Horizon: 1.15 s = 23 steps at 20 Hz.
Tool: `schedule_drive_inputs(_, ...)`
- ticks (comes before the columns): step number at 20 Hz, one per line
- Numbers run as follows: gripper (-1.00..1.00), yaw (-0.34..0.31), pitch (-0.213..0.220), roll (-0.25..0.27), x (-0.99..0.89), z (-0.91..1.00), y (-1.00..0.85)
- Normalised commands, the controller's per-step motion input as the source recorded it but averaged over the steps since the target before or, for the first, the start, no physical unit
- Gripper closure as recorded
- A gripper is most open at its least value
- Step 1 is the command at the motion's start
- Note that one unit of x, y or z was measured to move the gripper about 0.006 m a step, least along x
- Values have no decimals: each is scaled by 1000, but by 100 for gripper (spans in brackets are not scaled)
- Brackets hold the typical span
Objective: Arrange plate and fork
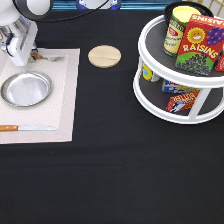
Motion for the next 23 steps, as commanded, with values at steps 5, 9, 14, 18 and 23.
schedule_drive_inputs(5, -100, 174, 30, -55, 12, 694, 38)
schedule_drive_inputs(9, -100, 145, 2, -102, -3, 971, 136)
schedule_drive_inputs(14, -100, 107, 11, -98, 25, 1000, 158)
schedule_drive_inputs(18, -100, 50, 78, -77, 275, 720, 209)
schedule_drive_inputs(23, -100, 0, 11, -2, 39, 0, 16)
